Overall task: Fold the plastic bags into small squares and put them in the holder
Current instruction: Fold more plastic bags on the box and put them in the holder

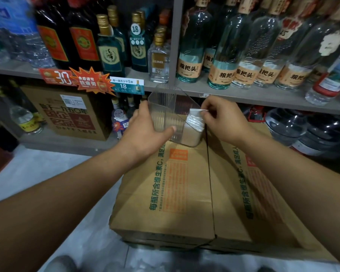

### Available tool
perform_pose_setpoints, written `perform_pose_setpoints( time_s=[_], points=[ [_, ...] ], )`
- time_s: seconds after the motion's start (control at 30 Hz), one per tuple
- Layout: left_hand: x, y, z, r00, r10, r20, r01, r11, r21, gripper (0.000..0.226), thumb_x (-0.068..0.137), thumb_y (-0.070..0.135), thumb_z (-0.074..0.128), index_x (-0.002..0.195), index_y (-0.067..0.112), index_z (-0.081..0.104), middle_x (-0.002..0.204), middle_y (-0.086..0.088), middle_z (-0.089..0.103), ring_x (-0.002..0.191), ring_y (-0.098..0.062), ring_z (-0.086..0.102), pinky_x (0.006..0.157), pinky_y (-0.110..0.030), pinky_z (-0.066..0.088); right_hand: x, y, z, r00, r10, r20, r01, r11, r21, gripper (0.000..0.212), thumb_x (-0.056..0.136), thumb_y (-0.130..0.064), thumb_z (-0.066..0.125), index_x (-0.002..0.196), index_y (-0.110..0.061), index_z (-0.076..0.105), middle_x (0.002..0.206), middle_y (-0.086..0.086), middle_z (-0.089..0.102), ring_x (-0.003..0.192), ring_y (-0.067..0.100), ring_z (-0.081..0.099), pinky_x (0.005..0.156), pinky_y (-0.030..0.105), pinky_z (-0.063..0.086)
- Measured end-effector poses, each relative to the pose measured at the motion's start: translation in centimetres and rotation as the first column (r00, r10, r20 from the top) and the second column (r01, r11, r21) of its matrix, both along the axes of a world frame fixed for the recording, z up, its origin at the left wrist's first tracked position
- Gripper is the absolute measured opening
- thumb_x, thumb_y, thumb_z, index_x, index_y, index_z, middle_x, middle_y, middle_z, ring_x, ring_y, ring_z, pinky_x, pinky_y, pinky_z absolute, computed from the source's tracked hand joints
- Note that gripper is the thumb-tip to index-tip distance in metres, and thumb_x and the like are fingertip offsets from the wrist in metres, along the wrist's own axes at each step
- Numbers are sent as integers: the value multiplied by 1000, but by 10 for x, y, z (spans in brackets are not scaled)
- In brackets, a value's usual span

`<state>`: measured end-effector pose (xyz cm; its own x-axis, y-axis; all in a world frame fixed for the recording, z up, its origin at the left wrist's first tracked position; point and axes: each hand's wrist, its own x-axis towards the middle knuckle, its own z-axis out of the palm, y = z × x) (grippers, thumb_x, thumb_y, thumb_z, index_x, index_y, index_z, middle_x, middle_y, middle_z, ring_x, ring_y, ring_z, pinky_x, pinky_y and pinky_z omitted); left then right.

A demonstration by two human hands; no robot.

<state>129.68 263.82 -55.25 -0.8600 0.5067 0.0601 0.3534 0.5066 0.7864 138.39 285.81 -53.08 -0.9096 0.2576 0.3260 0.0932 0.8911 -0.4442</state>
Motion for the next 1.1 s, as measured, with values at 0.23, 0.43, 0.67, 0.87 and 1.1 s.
perform_pose_setpoints(
  time_s=[0.23,0.43,0.67,0.87,1.1],
  points=[
    [0,2,-5,1000,-9,-2,9,1000,16,92,63,71,65,140,36,28,137,4,54,127,-20,54,107,-48,47,-6,-1,-2,995,-64,80,72,993,-98,3,96,-19,63,97,-20,65,90,-3,68,84,15,63,75,36,54],
    [-1,2,-9,1000,-30,-8,30,999,27,89,67,68,66,140,35,29,137,5,55,126,-18,55,108,-47,47,-7,0,12,985,-16,171,28,997,-69,5,92,-19,64,94,-23,67,93,-4,69,86,15,65,70,28,53],
    [-4,5,-15,999,-34,-1,35,998,53,79,75,64,65,138,34,29,134,4,58,124,-17,56,108,-44,46,-3,-3,12,960,64,272,-97,989,109,30,105,-39,44,113,-19,65,101,1,68,94,23,61,79,37,48],
    [-3,8,-16,1000,-10,-25,12,999,50,72,85,59,63,141,29,30,136,2,56,123,-19,56,107,-43,46,-10,-3,11,935,72,346,-109,990,91,27,106,-28,43,93,-15,62,84,-2,61,86,23,58,69,33,36],
    [-6,8,-19,1000,-13,5,13,999,48,73,77,68,57,136,34,30,134,5,59,122,-16,58,106,-45,48,-2,-9,27,900,92,427,-134,989,69,27,102,-25,44,119,-14,63,112,4,65,103,24,58,86,37,48]
  ],
)
